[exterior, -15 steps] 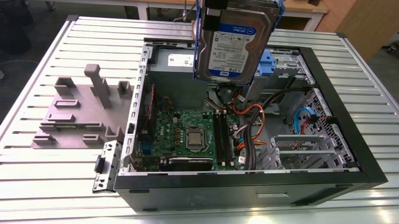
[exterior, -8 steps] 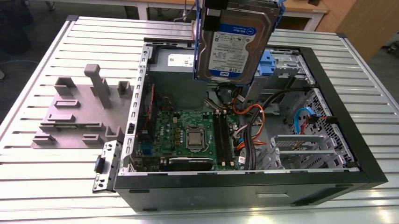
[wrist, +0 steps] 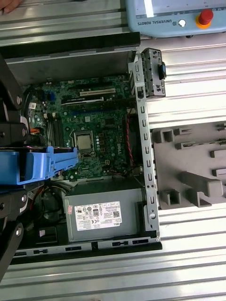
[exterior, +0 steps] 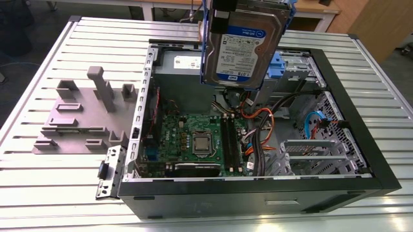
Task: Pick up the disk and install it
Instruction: 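Insert the disk into the insertion slot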
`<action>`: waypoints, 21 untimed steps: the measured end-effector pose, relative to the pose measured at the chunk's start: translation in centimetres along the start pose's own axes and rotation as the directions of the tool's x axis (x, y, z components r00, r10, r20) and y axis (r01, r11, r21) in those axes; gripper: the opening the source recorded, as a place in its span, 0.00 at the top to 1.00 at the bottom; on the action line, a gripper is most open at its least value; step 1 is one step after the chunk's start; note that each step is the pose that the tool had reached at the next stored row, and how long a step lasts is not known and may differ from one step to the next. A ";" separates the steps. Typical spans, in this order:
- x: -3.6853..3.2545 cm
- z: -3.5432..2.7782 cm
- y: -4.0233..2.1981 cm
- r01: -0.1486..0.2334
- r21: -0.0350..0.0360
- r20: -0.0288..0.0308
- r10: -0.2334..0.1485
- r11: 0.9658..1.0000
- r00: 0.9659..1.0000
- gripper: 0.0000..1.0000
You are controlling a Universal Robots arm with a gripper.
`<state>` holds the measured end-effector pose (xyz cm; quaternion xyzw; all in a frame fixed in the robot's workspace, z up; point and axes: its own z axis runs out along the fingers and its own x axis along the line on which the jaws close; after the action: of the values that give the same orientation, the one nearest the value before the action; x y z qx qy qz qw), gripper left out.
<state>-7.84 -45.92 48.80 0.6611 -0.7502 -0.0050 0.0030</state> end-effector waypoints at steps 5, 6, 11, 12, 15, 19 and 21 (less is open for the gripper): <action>0.04 0.00 -0.01 0.000 0.000 -0.001 0.000 1.000 1.000 0.63; 0.05 0.00 -0.02 0.000 0.000 -0.002 0.000 1.000 1.000 0.63; 0.18 0.01 -0.10 0.000 0.000 -0.003 0.000 1.000 1.000 0.63; 0.23 0.03 -0.15 0.000 0.000 -0.003 0.000 1.000 1.000 0.63; 0.31 0.08 -0.51 0.000 0.000 -0.003 0.000 1.000 1.000 0.63; 0.29 0.20 -1.37 0.000 0.000 -0.003 0.000 1.000 1.000 0.63; 0.38 0.24 -1.57 0.000 0.000 -0.003 0.000 1.000 1.000 0.63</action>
<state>-6.33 -46.49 48.54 0.6612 -0.7502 -0.0038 0.0041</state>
